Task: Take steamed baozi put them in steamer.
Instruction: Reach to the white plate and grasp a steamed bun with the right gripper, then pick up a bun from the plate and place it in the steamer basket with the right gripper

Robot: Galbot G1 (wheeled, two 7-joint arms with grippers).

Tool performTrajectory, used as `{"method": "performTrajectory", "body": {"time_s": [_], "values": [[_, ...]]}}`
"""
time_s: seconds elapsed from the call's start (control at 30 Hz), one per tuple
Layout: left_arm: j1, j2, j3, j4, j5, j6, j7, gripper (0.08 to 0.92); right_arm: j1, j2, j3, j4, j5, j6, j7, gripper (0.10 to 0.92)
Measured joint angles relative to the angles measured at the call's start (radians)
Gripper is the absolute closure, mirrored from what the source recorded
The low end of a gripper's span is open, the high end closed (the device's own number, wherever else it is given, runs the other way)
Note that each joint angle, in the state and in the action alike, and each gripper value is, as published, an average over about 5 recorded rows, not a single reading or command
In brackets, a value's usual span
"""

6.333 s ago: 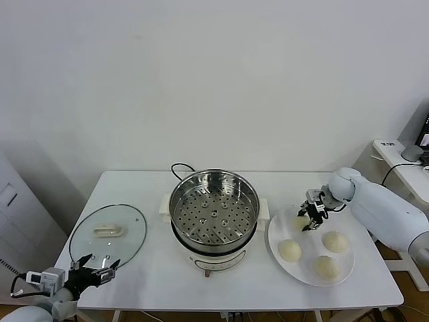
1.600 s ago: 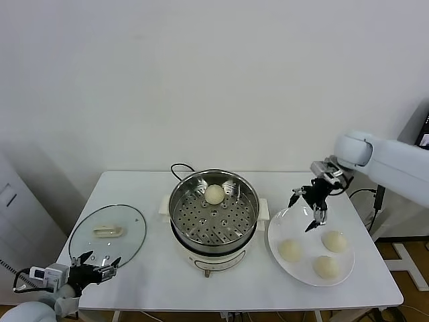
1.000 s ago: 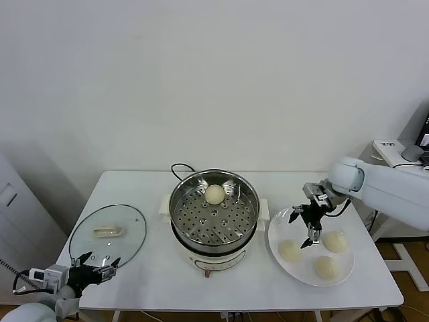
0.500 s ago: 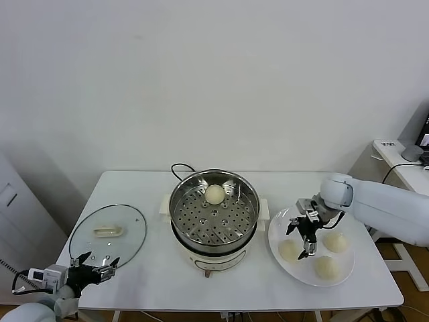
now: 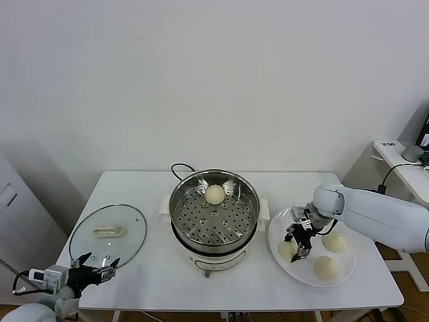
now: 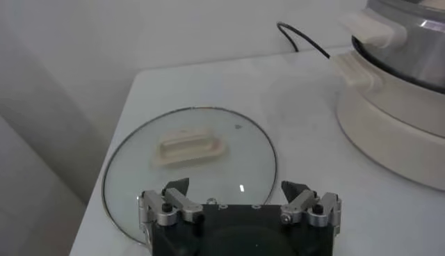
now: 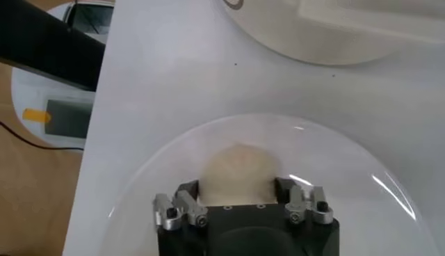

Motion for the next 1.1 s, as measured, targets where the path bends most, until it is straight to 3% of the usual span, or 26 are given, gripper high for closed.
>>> {"method": "performTrajectory", "body": {"time_s": [0.5, 1.1], "values": [[0.002, 0.005, -0.001, 0.0, 0.0, 0.001, -0.003, 0.177, 0.193, -0.058, -0.086, 0.087, 0.079, -0.009, -0.054, 0.516], [0.0, 0.006, 0.0, 0.003, 0.005, 0.002, -0.004, 0.177, 0.61, -0.035, -0.218, 0.271, 0.361, -0.13, -0.046, 0.516]]}}
